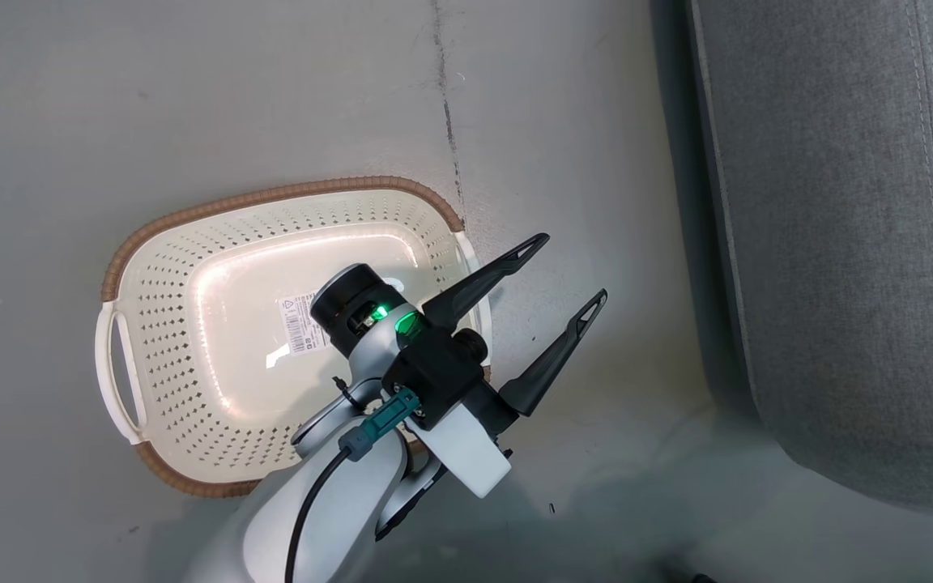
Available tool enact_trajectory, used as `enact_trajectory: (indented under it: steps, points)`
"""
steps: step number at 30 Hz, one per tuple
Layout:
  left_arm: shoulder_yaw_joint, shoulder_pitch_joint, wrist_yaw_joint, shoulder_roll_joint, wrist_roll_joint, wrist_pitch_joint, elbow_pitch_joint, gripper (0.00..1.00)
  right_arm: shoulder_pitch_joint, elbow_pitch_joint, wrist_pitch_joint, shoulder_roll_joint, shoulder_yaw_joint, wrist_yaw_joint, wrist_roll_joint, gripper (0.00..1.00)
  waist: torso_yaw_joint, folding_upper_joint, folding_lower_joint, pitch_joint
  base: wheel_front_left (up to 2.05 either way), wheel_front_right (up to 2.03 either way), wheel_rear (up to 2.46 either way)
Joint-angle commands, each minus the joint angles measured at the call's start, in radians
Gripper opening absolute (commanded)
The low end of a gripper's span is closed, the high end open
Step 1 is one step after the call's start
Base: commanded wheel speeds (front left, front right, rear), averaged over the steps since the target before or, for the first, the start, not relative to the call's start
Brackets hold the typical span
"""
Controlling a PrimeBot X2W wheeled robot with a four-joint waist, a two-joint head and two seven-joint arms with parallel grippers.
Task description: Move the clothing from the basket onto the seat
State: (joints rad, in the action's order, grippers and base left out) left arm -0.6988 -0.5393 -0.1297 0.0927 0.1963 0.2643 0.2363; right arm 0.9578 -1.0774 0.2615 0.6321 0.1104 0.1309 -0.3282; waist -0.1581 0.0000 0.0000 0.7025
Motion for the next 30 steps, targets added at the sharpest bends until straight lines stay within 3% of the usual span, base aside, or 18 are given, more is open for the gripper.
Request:
enact_trajectory:
  steps: [1, 11, 21, 30]
  points:
    - [0.003, -0.013, -0.001, 0.004, 0.002, 0.000, 0.001, 1.00, 0.010, 0.001, 0.003, 0.000, 0.013, 0.000, -0.011, 1.00, -0.002, 0.0000, 0.0000, -0.007, 0.00, 0.00, 0.00]
    - [-0.010, 0.000, -0.001, -0.003, 0.016, 0.000, 0.008, 1.00, -0.022, -0.020, 0.003, 0.001, 0.088, 0.000, -0.049, 1.00, -0.015, 0.0000, 0.0000, -0.084, 0.00, 0.00, 0.00]
    - [-0.008, 0.062, -0.001, -0.019, 0.053, 0.000, 0.015, 1.00, -0.079, -0.088, -0.019, 0.029, 0.219, 0.000, -0.095, 1.00, -0.058, 0.0000, 0.0000, -0.262, 0.00, 0.00, 0.00]
    - [0.024, 0.149, -0.001, -0.030, 0.075, 0.000, 0.023, 1.00, -0.111, -0.045, -0.016, 0.024, 0.339, 0.000, -0.184, 1.00, -0.105, 0.0000, 0.0000, -0.428, 0.00, 0.00, 0.00]
